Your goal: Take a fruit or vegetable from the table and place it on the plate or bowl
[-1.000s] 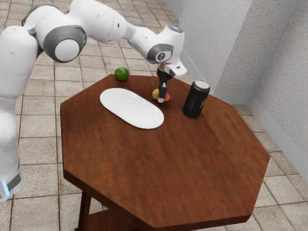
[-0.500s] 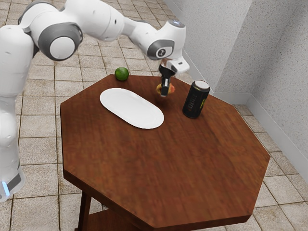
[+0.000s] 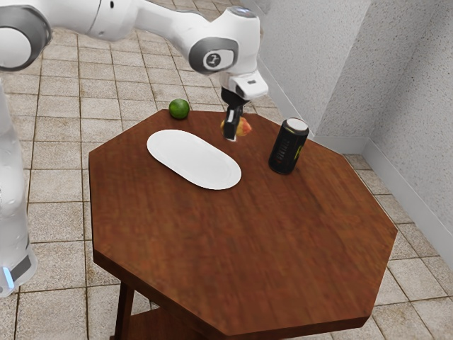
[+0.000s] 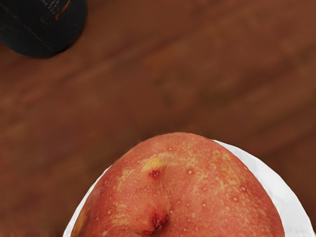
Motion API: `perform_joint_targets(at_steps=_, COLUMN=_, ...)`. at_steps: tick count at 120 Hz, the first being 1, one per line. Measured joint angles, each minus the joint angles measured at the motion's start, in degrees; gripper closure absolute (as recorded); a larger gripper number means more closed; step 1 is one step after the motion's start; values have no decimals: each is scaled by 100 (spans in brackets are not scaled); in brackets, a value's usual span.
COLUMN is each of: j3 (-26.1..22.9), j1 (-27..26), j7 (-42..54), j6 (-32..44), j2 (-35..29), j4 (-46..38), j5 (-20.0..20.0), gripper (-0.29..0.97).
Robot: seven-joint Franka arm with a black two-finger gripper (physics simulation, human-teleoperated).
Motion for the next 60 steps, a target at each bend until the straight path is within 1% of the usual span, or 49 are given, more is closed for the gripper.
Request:
perform_joint_targets(at_steps=18, j3=-3, j1=28, j7=15, j6=-43, j2=-568, j4=-553, j5=3, gripper=52)
perform_joint_targets(at_steps=38, j3=-34, j1=27, j7=26, j6=-62, j2=-1041, j4=-1030, j5=13, gripper=52)
perform_joint_targets(at_steps=60, j3=-130, j1=26, j7=35, j6=-119, j2=-1210, j4=-1164, j5=16, gripper=53)
